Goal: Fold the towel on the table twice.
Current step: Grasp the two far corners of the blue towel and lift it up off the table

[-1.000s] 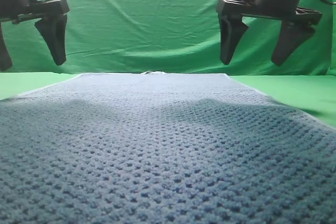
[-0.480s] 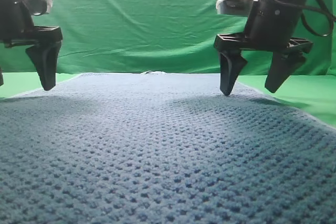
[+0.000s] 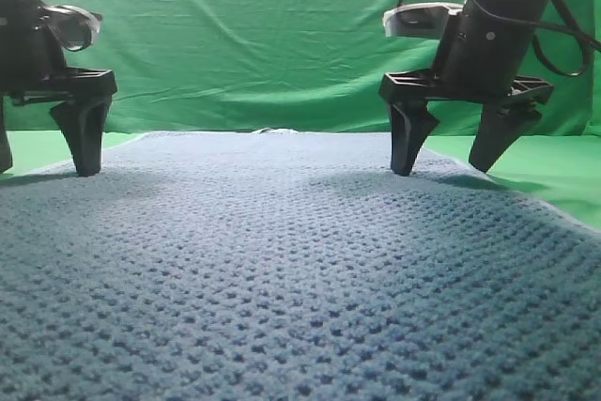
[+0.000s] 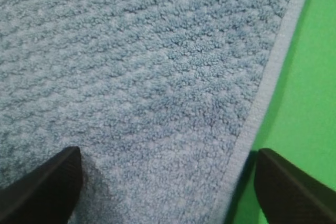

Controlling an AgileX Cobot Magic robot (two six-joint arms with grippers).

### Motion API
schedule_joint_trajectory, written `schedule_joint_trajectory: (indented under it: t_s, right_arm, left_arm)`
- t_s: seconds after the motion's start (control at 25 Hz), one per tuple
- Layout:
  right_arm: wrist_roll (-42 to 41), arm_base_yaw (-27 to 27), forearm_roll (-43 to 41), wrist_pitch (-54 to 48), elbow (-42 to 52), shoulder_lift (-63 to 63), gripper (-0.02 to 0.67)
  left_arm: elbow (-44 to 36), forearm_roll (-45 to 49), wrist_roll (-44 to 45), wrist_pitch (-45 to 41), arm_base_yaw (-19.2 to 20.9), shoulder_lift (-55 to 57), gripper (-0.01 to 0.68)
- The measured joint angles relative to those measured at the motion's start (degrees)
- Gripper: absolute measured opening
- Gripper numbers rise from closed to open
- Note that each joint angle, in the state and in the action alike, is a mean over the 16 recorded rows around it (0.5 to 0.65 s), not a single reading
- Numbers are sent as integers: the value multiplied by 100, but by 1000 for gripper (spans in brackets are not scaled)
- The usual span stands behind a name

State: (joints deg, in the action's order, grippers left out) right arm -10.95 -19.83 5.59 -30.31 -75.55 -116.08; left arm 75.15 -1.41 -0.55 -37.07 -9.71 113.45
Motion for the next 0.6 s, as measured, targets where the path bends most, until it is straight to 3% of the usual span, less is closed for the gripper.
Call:
schedule_joint_trajectory:
  t_s: [0.28, 0.6]
  right_arm:
    - [-8, 0, 60, -103, -63, -69, 507]
    - [0, 0, 245, -215, -125, -143, 222]
  left_arm:
    - [36, -16, -7, -55, -116, 39, 556]
    - [122, -176, -13, -236, -248, 137, 271]
